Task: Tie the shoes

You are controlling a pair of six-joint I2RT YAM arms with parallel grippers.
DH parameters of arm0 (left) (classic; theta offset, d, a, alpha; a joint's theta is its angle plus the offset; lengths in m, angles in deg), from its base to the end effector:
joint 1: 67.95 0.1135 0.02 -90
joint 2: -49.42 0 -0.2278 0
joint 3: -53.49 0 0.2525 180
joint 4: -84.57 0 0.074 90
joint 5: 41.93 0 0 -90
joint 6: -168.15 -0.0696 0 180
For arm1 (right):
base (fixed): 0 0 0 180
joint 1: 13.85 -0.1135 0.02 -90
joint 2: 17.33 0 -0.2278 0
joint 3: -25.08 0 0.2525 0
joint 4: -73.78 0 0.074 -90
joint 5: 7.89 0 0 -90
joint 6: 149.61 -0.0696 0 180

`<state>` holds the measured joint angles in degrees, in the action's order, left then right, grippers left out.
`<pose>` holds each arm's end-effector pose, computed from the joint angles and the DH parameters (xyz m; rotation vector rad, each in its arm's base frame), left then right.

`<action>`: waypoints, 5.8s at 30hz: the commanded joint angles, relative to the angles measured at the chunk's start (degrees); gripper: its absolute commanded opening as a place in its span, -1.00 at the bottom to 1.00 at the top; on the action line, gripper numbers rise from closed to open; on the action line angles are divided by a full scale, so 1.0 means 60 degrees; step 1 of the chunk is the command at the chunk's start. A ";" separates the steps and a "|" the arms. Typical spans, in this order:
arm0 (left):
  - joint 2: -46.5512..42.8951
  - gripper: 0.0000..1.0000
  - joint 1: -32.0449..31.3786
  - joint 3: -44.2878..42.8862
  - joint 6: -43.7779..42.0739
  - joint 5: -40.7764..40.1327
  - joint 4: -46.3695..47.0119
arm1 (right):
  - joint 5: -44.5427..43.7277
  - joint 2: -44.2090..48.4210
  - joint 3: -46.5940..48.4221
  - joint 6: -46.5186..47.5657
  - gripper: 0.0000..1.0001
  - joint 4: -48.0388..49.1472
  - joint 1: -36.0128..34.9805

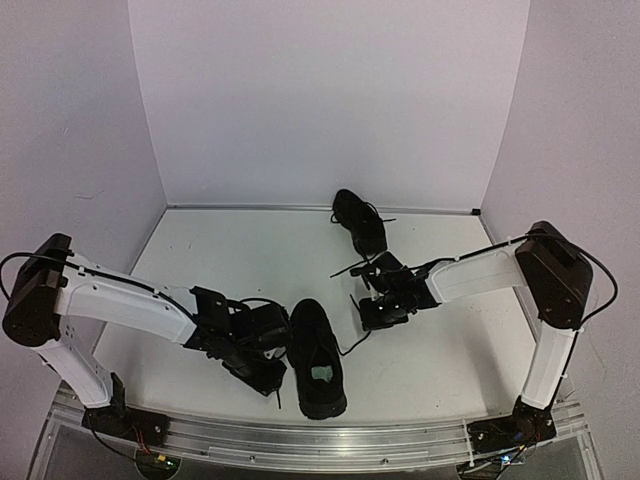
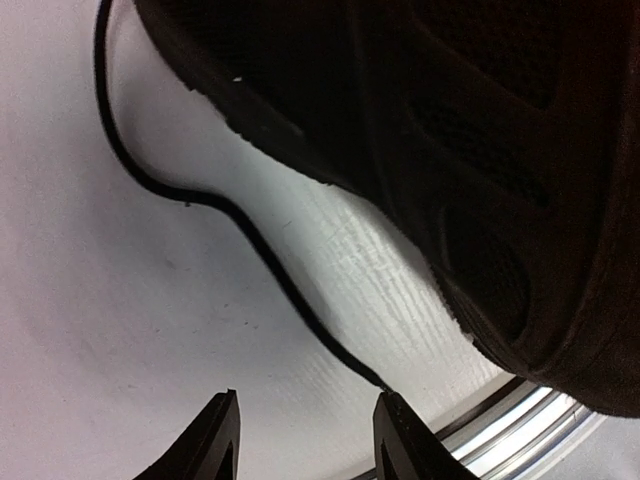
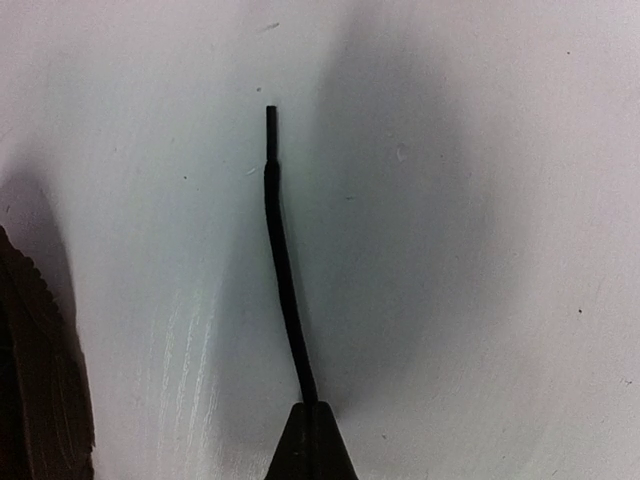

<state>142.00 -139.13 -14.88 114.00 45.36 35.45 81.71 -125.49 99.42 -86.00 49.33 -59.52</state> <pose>0.1004 -0.2845 0.1000 0.8751 2.7812 -0.3024 0.2633 0.2688 0.0673 -0.4422 2.6190 0.4365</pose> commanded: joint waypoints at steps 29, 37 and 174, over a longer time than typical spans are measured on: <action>-0.1043 -1.00 0.0104 -0.0881 0.0767 -0.2484 -0.0872 | 0.0260 0.3832 0.0420 0.0031 -1.00 -0.0085 0.0214; -0.4726 -1.00 0.0424 -0.0764 -0.0226 -0.2522 -0.0226 | 0.1268 0.4054 0.2422 0.0807 -1.00 0.0046 0.0214; -0.0270 -1.00 0.2913 -0.0681 0.3181 0.4368 0.4635 | 0.6093 0.1807 0.1522 0.2263 -0.88 -0.0716 -0.1011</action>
<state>143.01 -121.88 -18.85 133.62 68.08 64.26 119.32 -117.26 108.30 -72.69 43.65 -65.38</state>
